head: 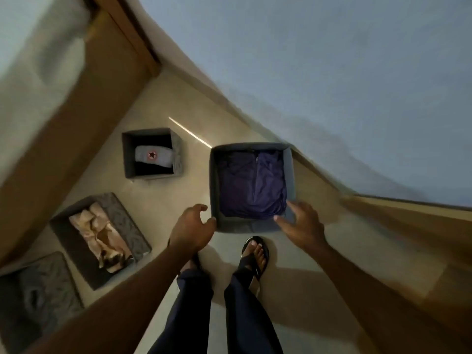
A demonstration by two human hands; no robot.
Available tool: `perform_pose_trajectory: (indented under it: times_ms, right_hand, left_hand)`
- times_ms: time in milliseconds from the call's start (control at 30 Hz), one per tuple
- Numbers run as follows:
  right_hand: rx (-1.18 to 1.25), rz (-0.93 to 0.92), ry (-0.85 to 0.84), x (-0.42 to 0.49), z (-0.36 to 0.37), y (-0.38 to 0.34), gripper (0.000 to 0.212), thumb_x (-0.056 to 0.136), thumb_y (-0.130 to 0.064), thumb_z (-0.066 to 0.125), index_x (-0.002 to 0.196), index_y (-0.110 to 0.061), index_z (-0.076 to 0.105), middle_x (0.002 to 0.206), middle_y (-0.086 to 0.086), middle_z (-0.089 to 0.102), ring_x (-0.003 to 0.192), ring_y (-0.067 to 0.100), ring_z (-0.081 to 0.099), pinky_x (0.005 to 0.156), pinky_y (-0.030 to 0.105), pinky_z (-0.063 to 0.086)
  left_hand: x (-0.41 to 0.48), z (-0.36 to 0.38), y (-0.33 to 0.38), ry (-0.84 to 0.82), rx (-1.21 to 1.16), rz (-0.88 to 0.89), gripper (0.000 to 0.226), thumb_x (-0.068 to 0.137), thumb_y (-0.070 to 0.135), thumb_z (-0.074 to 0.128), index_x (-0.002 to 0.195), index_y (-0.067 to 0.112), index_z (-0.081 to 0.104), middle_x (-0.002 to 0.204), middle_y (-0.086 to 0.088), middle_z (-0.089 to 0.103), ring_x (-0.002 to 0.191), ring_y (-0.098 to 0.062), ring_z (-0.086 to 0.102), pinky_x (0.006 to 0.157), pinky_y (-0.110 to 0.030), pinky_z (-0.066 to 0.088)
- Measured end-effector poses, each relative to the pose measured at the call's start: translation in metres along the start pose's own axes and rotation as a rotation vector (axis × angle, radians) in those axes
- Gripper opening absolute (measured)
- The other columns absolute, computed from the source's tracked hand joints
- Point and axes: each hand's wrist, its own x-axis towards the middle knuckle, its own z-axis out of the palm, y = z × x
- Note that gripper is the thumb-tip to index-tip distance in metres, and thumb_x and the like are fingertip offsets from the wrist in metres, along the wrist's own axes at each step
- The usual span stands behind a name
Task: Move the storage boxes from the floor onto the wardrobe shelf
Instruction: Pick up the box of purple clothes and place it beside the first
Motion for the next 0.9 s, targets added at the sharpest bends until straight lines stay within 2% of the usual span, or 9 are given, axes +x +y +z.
perform_pose_trajectory:
  times_ms: [100, 200, 300, 367, 433, 533, 667, 767, 900]
  right_hand:
    - [-0.163, 0.086, 0.063, 0.066, 0.035, 0.019, 0.070, 0.081, -0.062, 0.056, 0.142, -0.032, 0.038, 0.153, 0.015, 0.025, 0.138, 0.037, 0.029, 0.107, 0.051, 0.034]
    - [-0.155, 0.130, 0.113, 0.122, 0.064, 0.038, 0.065, 0.079, -0.059, 0.058, 0.136, -0.030, 0.045, 0.145, 0.018, 0.033, 0.130, 0.040, 0.037, 0.104, 0.049, 0.039]
    - [-0.008, 0.113, 0.143, 0.158, 0.080, 0.052, 0.047, 0.075, -0.051, 0.058, 0.109, -0.019, 0.059, 0.115, 0.017, 0.056, 0.104, 0.037, 0.056, 0.088, 0.042, 0.049]
    - [0.062, 0.076, 0.136, 0.169, 0.085, 0.060, 0.027, 0.081, -0.031, 0.057, 0.094, -0.008, 0.060, 0.100, 0.018, 0.064, 0.092, 0.034, 0.061, 0.079, 0.035, 0.049]
    - [0.050, 0.032, 0.146, 0.171, 0.086, 0.066, 0.021, 0.080, -0.020, 0.050, 0.087, -0.005, 0.062, 0.093, 0.018, 0.067, 0.086, 0.033, 0.062, 0.076, 0.035, 0.050]
    - [-0.016, -0.012, 0.161, 0.155, 0.080, 0.068, 0.023, 0.078, -0.019, 0.052, 0.092, -0.008, 0.066, 0.093, 0.016, 0.069, 0.083, 0.033, 0.063, 0.075, 0.036, 0.051]
    - [-0.009, -0.002, 0.139, 0.109, 0.078, 0.063, 0.023, 0.086, -0.009, 0.053, 0.104, -0.003, 0.067, 0.099, 0.020, 0.068, 0.089, 0.037, 0.064, 0.080, 0.042, 0.054]
    - [0.059, 0.066, 0.099, 0.044, 0.069, 0.051, 0.016, 0.087, -0.012, 0.052, 0.086, -0.007, 0.067, 0.086, 0.014, 0.069, 0.077, 0.032, 0.063, 0.069, 0.037, 0.053]
    - [0.086, 0.154, 0.006, -0.067, 0.043, 0.023, 0.017, 0.084, -0.005, 0.049, 0.081, -0.005, 0.065, 0.080, 0.015, 0.065, 0.077, 0.035, 0.062, 0.065, 0.036, 0.049]
  left_hand:
    - [0.066, 0.034, -0.017, -0.031, 0.089, 0.035, 0.055, 0.087, 0.037, 0.062, 0.137, 0.019, 0.049, 0.141, -0.009, 0.049, 0.126, -0.028, 0.050, 0.102, -0.037, 0.042]
    - [0.125, 0.065, -0.023, -0.088, 0.117, 0.092, 0.052, 0.088, 0.032, 0.063, 0.135, 0.014, 0.051, 0.138, -0.013, 0.051, 0.122, -0.030, 0.053, 0.096, -0.033, 0.043]
    - [0.166, 0.084, -0.021, -0.105, 0.124, 0.092, 0.045, 0.088, 0.028, 0.062, 0.128, 0.007, 0.056, 0.129, -0.016, 0.058, 0.114, -0.032, 0.057, 0.082, -0.027, 0.042]
    - [0.183, 0.092, -0.021, -0.080, 0.150, 0.060, 0.047, 0.089, 0.027, 0.061, 0.131, 0.008, 0.053, 0.133, -0.018, 0.057, 0.118, -0.034, 0.056, 0.088, -0.032, 0.044]
    - [0.188, 0.094, -0.024, -0.038, 0.181, 0.053, 0.053, 0.088, 0.019, 0.058, 0.139, 0.011, 0.047, 0.137, -0.019, 0.055, 0.122, -0.037, 0.053, 0.096, -0.036, 0.045]
    - [0.175, 0.089, -0.030, -0.023, 0.207, 0.061, 0.068, 0.083, 0.007, 0.055, 0.148, 0.016, 0.036, 0.138, -0.020, 0.053, 0.124, -0.039, 0.052, 0.101, -0.038, 0.045]
    - [0.133, 0.067, -0.030, -0.047, 0.213, 0.017, 0.071, 0.083, 0.009, 0.058, 0.149, 0.019, 0.034, 0.141, -0.018, 0.051, 0.126, -0.036, 0.051, 0.105, -0.039, 0.045]
    - [0.070, 0.036, -0.021, -0.074, 0.240, 0.005, 0.070, 0.084, 0.008, 0.056, 0.149, 0.019, 0.033, 0.139, -0.019, 0.052, 0.122, -0.036, 0.054, 0.100, -0.042, 0.049]
    - [-0.035, -0.020, -0.007, -0.093, 0.297, 0.002, 0.071, 0.083, 0.008, 0.056, 0.148, 0.023, 0.035, 0.137, -0.020, 0.054, 0.121, -0.038, 0.055, 0.100, -0.040, 0.048]
